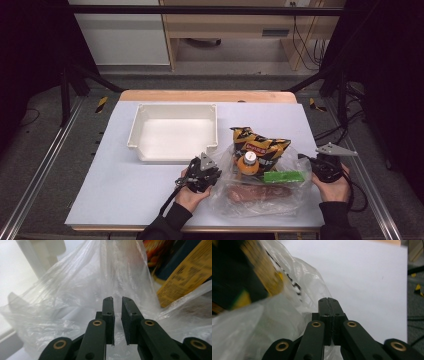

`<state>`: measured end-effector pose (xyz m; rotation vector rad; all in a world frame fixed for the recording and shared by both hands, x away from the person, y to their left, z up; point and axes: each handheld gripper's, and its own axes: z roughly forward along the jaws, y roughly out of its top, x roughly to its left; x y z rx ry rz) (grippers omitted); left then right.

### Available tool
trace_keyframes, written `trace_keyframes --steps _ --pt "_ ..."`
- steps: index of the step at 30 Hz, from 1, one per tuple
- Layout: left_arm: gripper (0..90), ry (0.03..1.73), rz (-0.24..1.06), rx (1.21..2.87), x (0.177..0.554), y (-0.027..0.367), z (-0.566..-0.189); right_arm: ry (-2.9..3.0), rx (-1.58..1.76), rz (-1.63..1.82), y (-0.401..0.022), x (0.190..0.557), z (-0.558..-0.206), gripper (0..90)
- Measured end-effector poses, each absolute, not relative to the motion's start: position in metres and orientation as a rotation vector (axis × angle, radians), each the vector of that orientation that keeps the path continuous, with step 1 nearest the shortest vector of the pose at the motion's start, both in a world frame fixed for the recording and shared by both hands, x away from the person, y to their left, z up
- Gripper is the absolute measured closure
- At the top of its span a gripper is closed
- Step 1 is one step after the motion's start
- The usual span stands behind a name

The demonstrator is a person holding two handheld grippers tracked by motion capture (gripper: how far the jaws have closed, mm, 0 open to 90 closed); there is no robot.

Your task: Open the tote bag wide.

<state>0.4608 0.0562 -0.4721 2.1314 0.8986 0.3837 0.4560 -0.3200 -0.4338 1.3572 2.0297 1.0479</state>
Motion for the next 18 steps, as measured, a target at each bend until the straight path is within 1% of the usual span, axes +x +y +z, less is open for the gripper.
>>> trace_keyframes --steps 4,9,16,17,18 --pt "81.0 0.911 0.393 2.145 0.462 0.057 -0.478 2.047 1.396 1.008 -0.326 0.462 -0.456 90.0" --pt "81.3 0.915 0.390 2.150 0.462 0.059 -0.481 2.050 1.443 0.952 -0.336 0.464 -0.474 90.0" --pt "80.3 0.915 0.382 2.144 0.462 0.060 -0.481 2.063 1.445 0.902 -0.334 0.463 -0.481 90.0" --pt "79.9 0.913 0.380 2.139 0.461 0.061 -0.479 2.062 1.452 0.903 -0.333 0.463 -0.481 88.6" --pt "79.4 0.910 0.381 2.129 0.460 0.062 -0.477 2.058 1.451 0.907 -0.334 0.462 -0.480 85.2"
